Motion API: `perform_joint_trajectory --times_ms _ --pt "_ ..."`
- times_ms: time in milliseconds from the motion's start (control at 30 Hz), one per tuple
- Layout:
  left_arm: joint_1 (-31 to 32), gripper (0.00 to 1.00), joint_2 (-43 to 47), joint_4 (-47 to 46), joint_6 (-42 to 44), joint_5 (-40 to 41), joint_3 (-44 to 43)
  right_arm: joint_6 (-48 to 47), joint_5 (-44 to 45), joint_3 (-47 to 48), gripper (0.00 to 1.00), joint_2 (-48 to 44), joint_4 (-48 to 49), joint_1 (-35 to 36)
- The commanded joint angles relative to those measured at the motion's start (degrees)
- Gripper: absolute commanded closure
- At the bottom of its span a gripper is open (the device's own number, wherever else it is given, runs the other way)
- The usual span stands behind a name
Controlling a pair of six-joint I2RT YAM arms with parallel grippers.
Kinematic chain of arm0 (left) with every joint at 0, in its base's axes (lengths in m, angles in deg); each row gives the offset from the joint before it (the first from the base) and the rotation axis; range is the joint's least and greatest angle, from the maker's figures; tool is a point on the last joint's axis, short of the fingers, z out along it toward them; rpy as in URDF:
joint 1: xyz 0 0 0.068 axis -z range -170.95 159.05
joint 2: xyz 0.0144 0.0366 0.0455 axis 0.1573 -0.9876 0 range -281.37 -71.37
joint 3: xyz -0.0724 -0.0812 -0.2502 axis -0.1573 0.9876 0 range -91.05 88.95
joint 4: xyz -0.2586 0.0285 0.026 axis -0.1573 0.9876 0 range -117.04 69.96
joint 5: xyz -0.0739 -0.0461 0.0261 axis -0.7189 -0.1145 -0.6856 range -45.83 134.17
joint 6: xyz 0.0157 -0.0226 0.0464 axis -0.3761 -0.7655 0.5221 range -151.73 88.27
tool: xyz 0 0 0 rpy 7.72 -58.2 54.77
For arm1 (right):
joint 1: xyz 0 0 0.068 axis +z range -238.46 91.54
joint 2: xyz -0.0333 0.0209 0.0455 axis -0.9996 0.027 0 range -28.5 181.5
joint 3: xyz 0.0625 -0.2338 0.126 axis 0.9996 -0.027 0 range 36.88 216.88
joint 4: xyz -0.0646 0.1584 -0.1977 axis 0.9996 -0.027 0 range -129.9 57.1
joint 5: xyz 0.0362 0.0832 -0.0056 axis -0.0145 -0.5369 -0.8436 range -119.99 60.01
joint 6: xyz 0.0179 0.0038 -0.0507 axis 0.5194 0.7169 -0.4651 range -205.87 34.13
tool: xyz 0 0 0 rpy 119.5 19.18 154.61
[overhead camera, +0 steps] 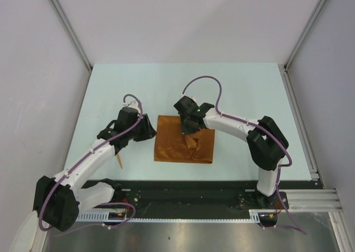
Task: Fold the napkin into a case and place the utensils inside
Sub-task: Fold the rectangle-folded napkin at the center of the board.
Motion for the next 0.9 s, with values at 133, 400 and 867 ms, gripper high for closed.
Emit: perform_joint_trajectory --times_ms 133,400,867 --pt "-0.50 0.53 -4.36 -3.83 0.25 -3.93 2.72 5.77 -7.70 2.66 1.00 2.04 4.85 0.95" --pt "-0.50 0.55 -8.15 -6.92 -1.33 -3.15 4.56 6.57 -10.86 3.53 1.00 3.28 6.09 1.12" --pt "-0.32 0.67 -8.95 -9.55 -4.49 -0.77 9.48 9.55 -13.94 7.14 1.00 7.67 7.49 1.38"
